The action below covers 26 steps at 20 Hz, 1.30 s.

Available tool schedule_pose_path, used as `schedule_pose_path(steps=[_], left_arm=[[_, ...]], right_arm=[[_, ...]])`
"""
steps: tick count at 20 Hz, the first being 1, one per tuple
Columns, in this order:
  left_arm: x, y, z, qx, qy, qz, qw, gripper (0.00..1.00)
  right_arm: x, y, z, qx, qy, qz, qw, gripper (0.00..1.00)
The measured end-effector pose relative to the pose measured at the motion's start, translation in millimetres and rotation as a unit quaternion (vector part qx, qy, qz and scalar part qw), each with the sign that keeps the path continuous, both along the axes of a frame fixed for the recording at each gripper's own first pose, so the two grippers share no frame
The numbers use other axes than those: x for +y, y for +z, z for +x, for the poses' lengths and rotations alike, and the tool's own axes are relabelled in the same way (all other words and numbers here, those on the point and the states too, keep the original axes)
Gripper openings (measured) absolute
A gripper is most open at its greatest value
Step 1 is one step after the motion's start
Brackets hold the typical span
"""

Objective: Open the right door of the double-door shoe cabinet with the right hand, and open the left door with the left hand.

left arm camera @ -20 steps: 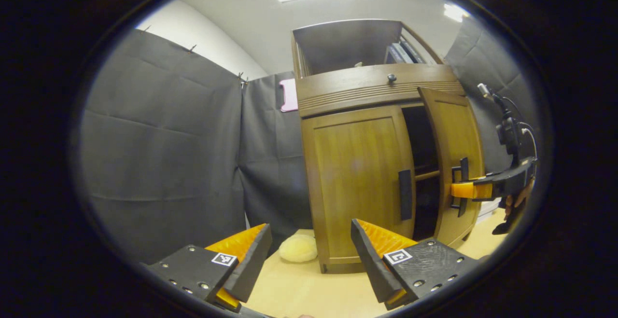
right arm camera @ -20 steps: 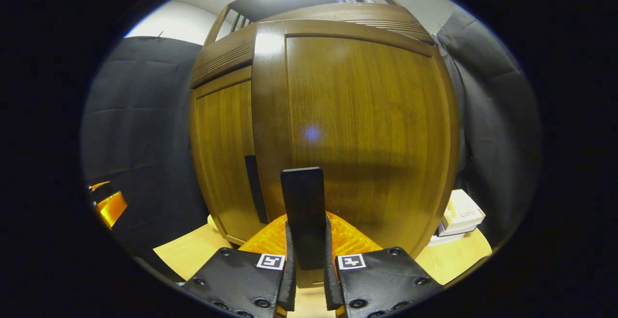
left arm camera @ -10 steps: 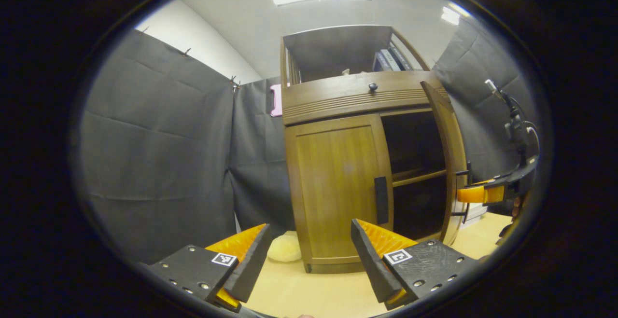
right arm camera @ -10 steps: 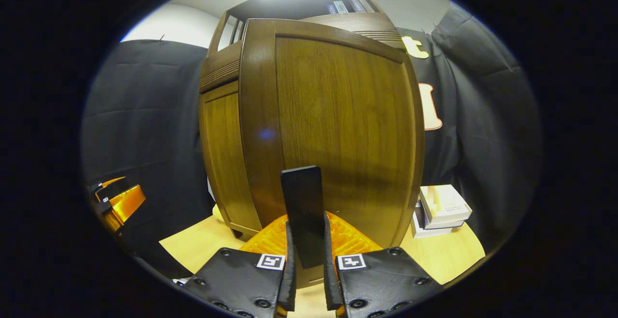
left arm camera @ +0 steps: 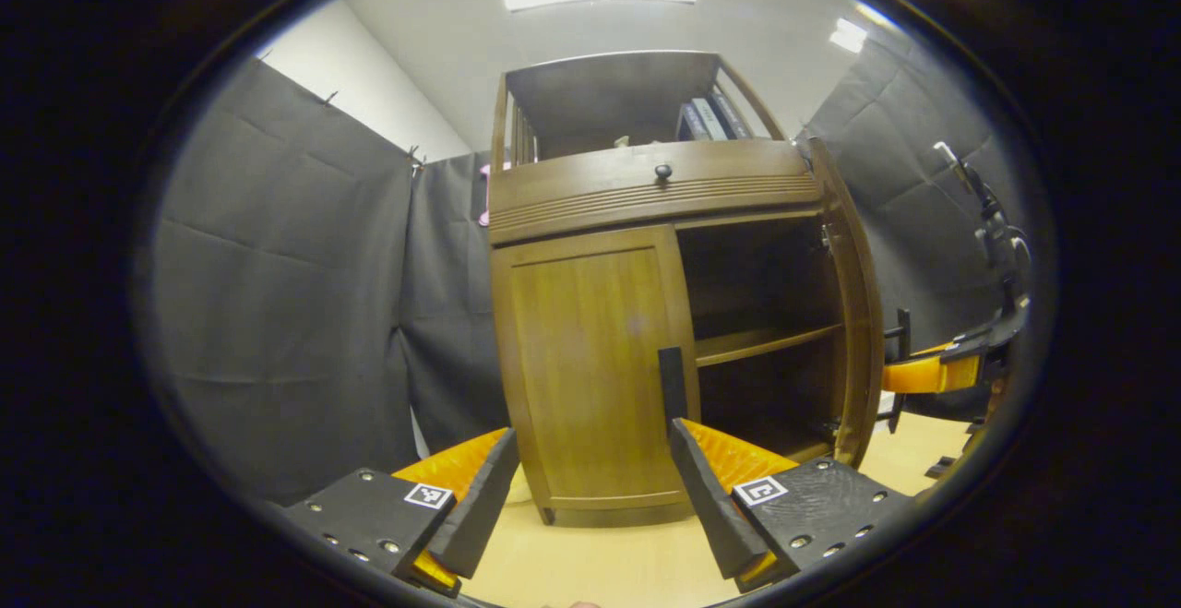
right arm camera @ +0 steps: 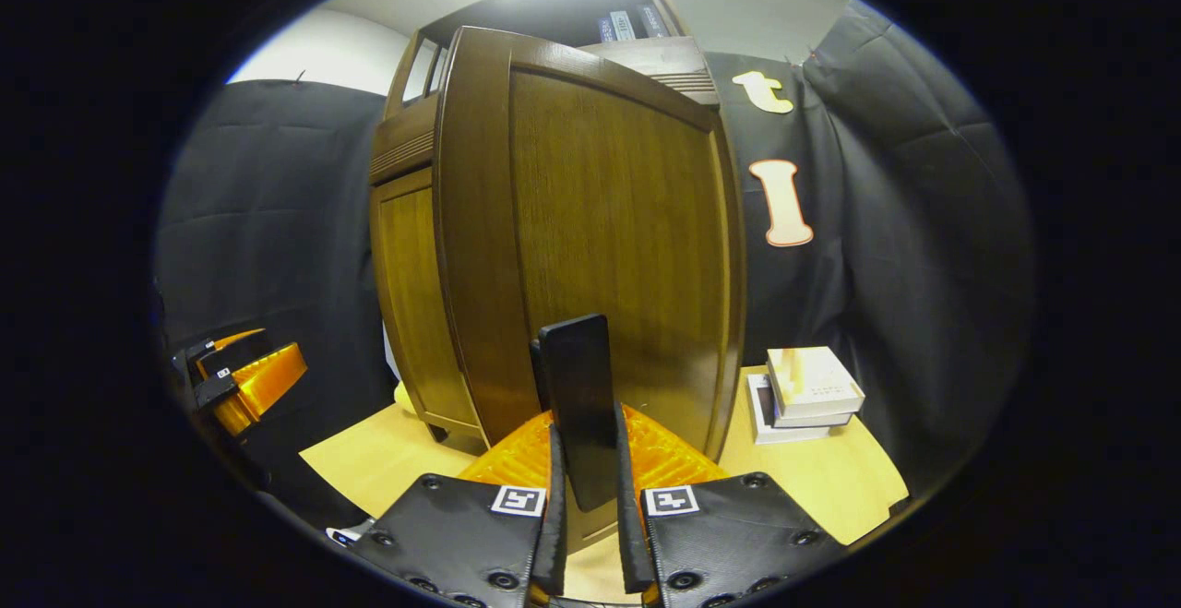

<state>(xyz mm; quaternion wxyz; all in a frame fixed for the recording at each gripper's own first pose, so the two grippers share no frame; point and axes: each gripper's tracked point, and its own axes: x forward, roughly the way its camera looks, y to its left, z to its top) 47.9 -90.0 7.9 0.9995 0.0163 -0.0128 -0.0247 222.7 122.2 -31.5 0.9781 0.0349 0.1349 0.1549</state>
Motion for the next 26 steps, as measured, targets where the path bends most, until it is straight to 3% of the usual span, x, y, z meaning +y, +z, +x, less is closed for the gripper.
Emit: schedule_pose_path(steps=[10, 14, 15, 16, 17, 19, 20, 21, 22, 23, 24, 26], left_arm=[[-38, 5, 0, -0.006, -0.035, -0.009, 0.999, 0.96], [-42, 0, -5, 0.0, -0.039, -0.008, 0.999, 0.96], [-44, -1, -7, 0.001, -0.041, -0.007, 0.999, 0.96], [-46, -1, -9, 0.001, -0.042, -0.005, 0.999, 0.96], [-47, -2, -11, 0.002, -0.043, -0.002, 0.999, 0.96], [-51, -3, -11, 0.005, -0.047, 0.002, 0.999, 0.96], [-52, -2, -10, 0.006, -0.049, 0.003, 0.999, 0.96], [-55, -2, -11, 0.007, -0.05, 0.003, 0.999, 0.96], [-57, 0, -10, 0.006, -0.052, 0.004, 0.999, 0.96], [-59, 0, -9, 0.004, -0.054, 0.006, 0.998, 0.96], [-60, 1, -9, 0.002, -0.056, 0.008, 0.998, 0.96], [-64, 2, -3, 0.0, -0.059, 0.008, 0.998, 0.96]], right_arm=[[-71, 1, -15, 0.009, -0.039, 0.004, 0.999, 0.21], [-102, 0, -13, 0.007, -0.057, 0.005, 0.998, 0.24], [-108, -2, -11, 0.006, -0.058, 0.007, 0.998, 0.23], [-115, -3, -10, 0.005, -0.059, 0.011, 0.998, 0.11], [-119, -2, -11, 0.008, -0.056, 0.018, 0.998, 0.09], [-131, -3, -8, 0.006, -0.059, 0.026, 0.998, 0.28], [-138, -4, -7, 0.005, -0.064, 0.028, 0.998, 0.09], [-142, -4, -6, 0.007, -0.065, 0.032, 0.997, 0.09], [-149, -5, -6, 0.008, -0.07, 0.034, 0.997, 0.24], [-155, -6, -6, 0.009, -0.075, 0.032, 0.997, 0.17], [-162, -5, -7, 0.009, -0.083, 0.025, 0.996, 0.17], [-167, -5, -11, 0.009, -0.086, 0.019, 0.996, 0.32]])
